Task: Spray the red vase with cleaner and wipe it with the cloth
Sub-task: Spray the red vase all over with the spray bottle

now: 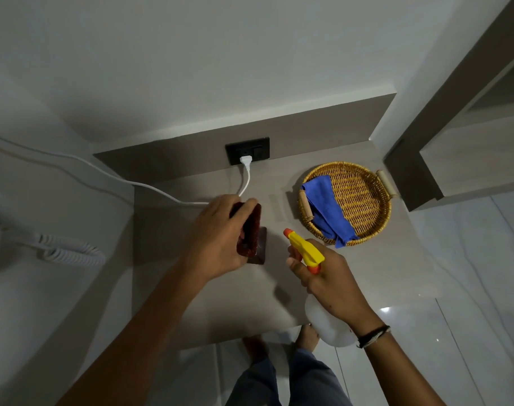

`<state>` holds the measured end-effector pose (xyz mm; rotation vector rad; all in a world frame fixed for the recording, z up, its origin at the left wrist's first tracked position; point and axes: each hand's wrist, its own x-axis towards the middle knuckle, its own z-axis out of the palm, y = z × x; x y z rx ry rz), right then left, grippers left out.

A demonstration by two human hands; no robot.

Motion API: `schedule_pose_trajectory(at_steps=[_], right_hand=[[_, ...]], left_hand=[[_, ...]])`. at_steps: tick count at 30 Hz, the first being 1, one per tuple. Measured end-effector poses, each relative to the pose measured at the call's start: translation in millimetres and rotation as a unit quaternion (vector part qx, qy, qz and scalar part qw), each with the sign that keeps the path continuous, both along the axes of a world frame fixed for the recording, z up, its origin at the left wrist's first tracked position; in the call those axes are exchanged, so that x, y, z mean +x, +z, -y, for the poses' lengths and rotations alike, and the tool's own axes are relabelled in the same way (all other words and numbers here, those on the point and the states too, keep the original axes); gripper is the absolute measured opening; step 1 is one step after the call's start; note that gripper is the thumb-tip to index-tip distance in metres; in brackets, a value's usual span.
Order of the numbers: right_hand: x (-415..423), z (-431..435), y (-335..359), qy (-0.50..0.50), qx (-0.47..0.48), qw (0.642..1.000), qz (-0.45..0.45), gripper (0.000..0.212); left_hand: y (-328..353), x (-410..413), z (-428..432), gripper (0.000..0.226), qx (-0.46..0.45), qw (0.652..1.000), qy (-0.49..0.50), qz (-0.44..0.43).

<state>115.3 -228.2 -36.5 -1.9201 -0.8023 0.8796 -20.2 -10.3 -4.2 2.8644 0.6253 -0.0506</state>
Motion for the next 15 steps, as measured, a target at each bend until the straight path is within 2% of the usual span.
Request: schedule_pose_trajectory(at_steps=[3,7,15], right_hand=[[-3,-4,0,0.018,0.013,1.0,-0.008,0.014],[-4,-17,0,0.073,0.023,0.997,-0.024,0.013],[-9,-42,-3,0.133,0.005,0.991,0.024,0.028]], left_hand=[[-9,-19,-2,0.112,-0.061,0.993,0.089,0.054],[-23,-45,-8,0.111,-0.111,0.976,0.138,0.131],[-35,-64,-17,0.11,-0.143,0.966,0.144,0.16]])
